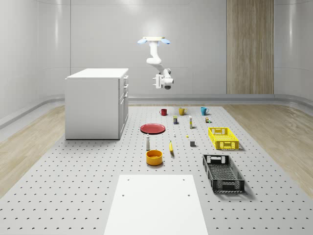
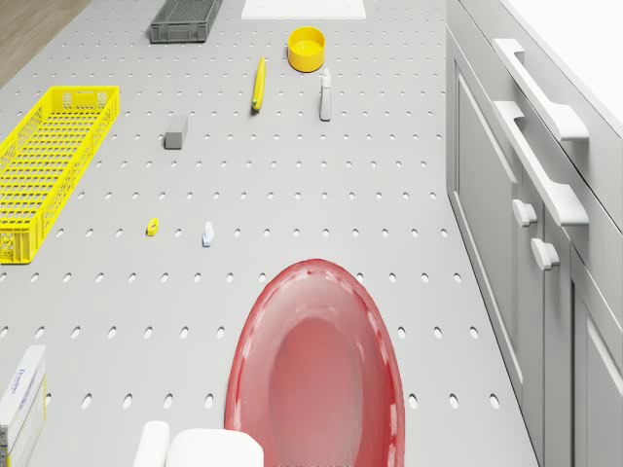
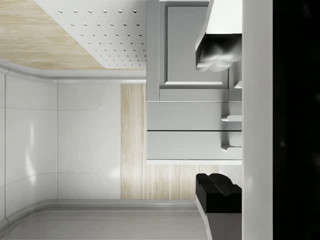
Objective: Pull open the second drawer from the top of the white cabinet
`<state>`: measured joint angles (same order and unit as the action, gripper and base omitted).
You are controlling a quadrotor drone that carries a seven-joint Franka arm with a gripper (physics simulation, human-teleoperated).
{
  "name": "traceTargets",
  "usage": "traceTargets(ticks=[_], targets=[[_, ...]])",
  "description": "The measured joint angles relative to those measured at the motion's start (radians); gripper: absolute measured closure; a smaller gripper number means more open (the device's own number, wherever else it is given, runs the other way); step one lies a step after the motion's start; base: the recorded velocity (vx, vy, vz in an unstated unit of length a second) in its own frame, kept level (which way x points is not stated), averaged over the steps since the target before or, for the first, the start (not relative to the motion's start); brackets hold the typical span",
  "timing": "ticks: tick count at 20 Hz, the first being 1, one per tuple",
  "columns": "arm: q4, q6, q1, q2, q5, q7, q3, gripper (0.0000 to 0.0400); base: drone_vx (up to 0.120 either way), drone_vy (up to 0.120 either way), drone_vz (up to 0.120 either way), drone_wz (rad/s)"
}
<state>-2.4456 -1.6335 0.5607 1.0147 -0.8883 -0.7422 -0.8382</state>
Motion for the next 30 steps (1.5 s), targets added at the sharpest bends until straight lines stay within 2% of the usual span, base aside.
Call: traceTargets(ticks=[6,15,23,30], targets=[[-0.003,-0.019,0.021,0.021,0.016,-0.013,-0.008,0.0100,0.120,-0.113,0.000,0.000],[-0.006,-0.045,0.048,0.049,0.038,-0.032,-0.017,0.0100,0.120,0.000,0.000,0.000],[-0.009,-0.064,0.069,0.072,0.056,-0.046,-0.024,0.0100,0.120,-0.105,0.000,0.000],[-0.011,-0.079,0.085,0.089,0.070,-0.058,-0.029,0.0100,0.120,0.000,0.000,0.000]])
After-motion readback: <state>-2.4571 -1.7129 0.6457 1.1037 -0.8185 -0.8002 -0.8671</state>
